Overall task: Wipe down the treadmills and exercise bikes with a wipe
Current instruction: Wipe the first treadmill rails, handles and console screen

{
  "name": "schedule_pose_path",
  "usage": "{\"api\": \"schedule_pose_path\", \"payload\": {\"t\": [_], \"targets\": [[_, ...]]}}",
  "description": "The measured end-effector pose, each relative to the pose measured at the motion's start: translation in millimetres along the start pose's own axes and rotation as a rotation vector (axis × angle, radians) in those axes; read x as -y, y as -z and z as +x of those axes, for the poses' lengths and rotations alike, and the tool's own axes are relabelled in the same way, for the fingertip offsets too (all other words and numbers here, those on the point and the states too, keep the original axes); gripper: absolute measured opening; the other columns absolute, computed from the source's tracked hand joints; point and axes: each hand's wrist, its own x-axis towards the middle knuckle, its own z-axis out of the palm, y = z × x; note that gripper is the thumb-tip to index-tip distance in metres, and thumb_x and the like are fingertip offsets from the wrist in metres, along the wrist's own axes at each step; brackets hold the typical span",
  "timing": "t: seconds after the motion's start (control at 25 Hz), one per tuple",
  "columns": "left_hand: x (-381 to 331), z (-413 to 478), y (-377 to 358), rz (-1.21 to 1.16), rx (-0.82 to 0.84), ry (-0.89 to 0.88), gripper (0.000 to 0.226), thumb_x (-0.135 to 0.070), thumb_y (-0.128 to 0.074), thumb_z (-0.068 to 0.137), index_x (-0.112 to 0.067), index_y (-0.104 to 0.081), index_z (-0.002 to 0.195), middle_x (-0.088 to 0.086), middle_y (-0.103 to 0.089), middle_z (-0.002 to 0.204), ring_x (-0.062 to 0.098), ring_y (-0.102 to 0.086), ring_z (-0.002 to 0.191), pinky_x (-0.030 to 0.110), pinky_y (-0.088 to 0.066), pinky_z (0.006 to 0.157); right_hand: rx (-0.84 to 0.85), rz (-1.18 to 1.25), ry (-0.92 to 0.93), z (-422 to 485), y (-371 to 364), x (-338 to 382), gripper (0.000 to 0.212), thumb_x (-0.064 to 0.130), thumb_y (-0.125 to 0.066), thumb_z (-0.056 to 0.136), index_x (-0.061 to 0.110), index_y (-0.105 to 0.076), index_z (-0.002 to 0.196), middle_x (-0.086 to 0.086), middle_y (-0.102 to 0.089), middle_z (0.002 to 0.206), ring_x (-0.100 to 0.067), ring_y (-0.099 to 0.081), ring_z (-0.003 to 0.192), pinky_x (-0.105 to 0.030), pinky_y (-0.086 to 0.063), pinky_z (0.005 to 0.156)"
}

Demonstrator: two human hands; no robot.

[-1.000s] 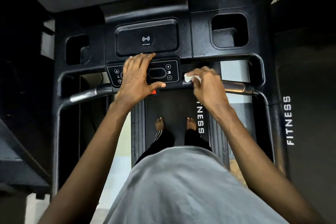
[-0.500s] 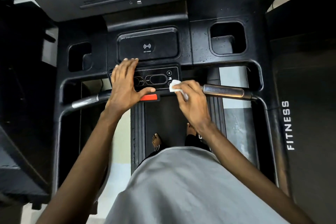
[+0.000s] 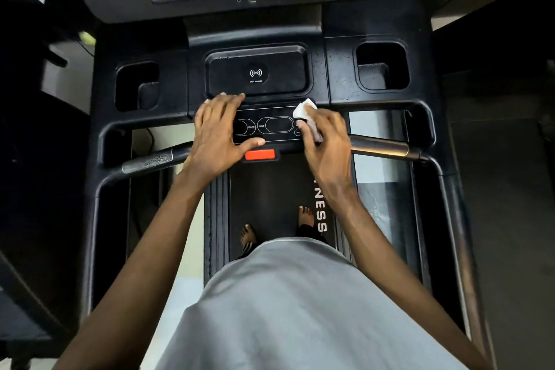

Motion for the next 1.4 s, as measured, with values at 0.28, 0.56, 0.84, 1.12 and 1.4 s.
{"api": "schedule_pose_path", "payload": {"t": [0.28, 0.56, 0.84, 1.12, 1.4], "targets": [[30, -15, 3, -0.091, -0.033, 0.013, 0.096, -0.062, -0.076, 0.076, -0.022, -0.037, 0.153, 0.008, -0.037, 0.154, 0.026, -0.022, 0.149, 0.047, -0.014, 0.119, 0.033, -0.072, 0.071, 14, -24, 25, 0.015, 0.008, -0.059, 0.098, 0.004, -0.072, 0.105, -0.006, -0.060, 0.102, -0.020, -0.060, 0.095, -0.034, -0.053, 0.086], [45, -15, 0, -0.217, -0.015, -0.037, 0.100, -0.056, -0.078, 0.077, -0.014, -0.032, 0.155, 0.009, -0.034, 0.157, 0.029, -0.025, 0.146, 0.051, -0.028, 0.117, -0.010, -0.118, -0.059, 11, -33, 40, 0.027, 0.011, -0.057, 0.099, 0.008, -0.064, 0.125, -0.007, -0.060, 0.112, -0.014, -0.062, 0.096, -0.030, -0.053, 0.093], [53, -22, 9, -0.361, 0.063, -0.043, 0.101, -0.047, -0.079, 0.081, -0.024, -0.020, 0.160, -0.003, -0.014, 0.166, 0.024, -0.022, 0.150, 0.045, -0.029, 0.118, -0.062, -0.118, -0.048, -15, -34, 41, 0.012, 0.009, -0.059, 0.099, 0.006, -0.070, 0.102, -0.005, -0.057, 0.102, -0.011, -0.060, 0.086, -0.029, -0.054, 0.081], [74, -40, 19, -0.461, 0.103, -0.036, 0.095, -0.043, -0.070, 0.090, -0.036, -0.006, 0.160, -0.015, -0.009, 0.167, 0.005, -0.024, 0.147, 0.038, -0.038, 0.110, 0.095, -0.150, -0.045, -50, -74, 66, 0.015, -0.001, -0.054, 0.096, 0.004, -0.067, 0.101, -0.005, -0.054, 0.106, -0.010, -0.057, 0.088, -0.020, -0.050, 0.082], [92, -60, 13, -0.367, -0.005, -0.044, 0.078, -0.045, -0.055, 0.100, -0.033, -0.008, 0.161, 0.014, -0.068, 0.119, 0.029, -0.066, 0.102, 0.043, -0.049, 0.093, 0.014, -0.104, -0.166, -59, -75, 65, 0.016, -0.006, -0.054, 0.094, -0.003, -0.068, 0.102, -0.011, -0.058, 0.105, -0.002, -0.055, 0.089, -0.004, -0.039, 0.085]]}}
